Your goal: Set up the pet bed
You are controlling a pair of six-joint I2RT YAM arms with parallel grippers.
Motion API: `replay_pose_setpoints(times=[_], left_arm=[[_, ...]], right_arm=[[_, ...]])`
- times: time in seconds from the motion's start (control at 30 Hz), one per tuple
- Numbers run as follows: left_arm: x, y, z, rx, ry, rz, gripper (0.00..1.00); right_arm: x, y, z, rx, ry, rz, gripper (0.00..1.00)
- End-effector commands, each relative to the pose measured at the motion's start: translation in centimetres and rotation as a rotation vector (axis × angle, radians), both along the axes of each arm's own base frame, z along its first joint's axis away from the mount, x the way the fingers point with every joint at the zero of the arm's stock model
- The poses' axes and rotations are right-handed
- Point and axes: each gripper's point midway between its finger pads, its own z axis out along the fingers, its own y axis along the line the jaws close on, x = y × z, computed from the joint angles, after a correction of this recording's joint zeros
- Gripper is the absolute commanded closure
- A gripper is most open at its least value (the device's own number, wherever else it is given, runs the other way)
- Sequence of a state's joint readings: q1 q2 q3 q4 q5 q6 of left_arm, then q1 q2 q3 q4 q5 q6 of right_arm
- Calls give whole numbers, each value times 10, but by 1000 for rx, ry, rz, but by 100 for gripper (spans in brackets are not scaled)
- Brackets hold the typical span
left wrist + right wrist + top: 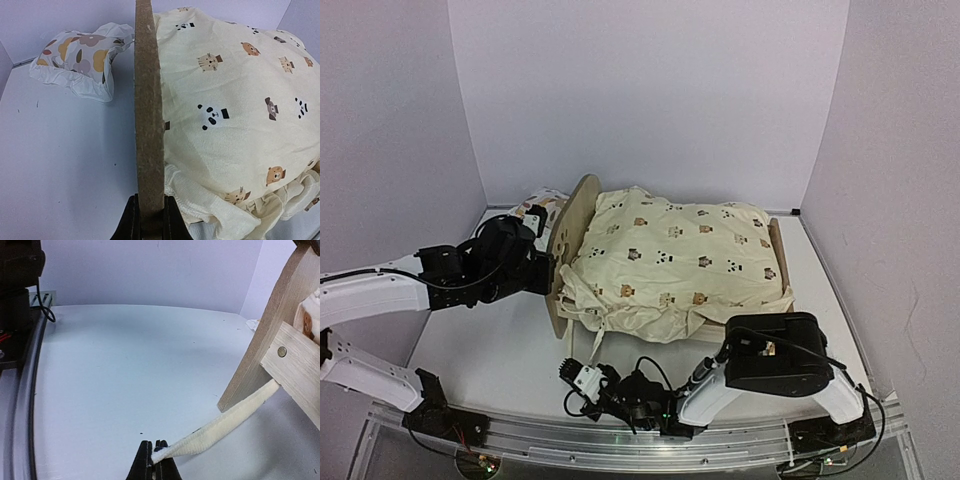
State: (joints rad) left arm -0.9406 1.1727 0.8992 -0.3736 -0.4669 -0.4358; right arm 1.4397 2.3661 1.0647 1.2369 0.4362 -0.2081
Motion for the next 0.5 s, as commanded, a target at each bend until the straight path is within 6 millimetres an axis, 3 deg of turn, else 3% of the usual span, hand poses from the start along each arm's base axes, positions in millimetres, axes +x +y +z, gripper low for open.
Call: replay_pose_setpoints(times=[0.0,0.3,0.47], left_arm=[[0,-9,23,-119,-65,-10,99],[-4,-2,-1,-104,-31,9,97],[-1,-7,-7,-103,-52,-8,97]], right_arm=[[-30,-1,46,107,67,130,100],[-62,-11,69,174,258,291,100],[-73,-15,79,193,334,342,100]])
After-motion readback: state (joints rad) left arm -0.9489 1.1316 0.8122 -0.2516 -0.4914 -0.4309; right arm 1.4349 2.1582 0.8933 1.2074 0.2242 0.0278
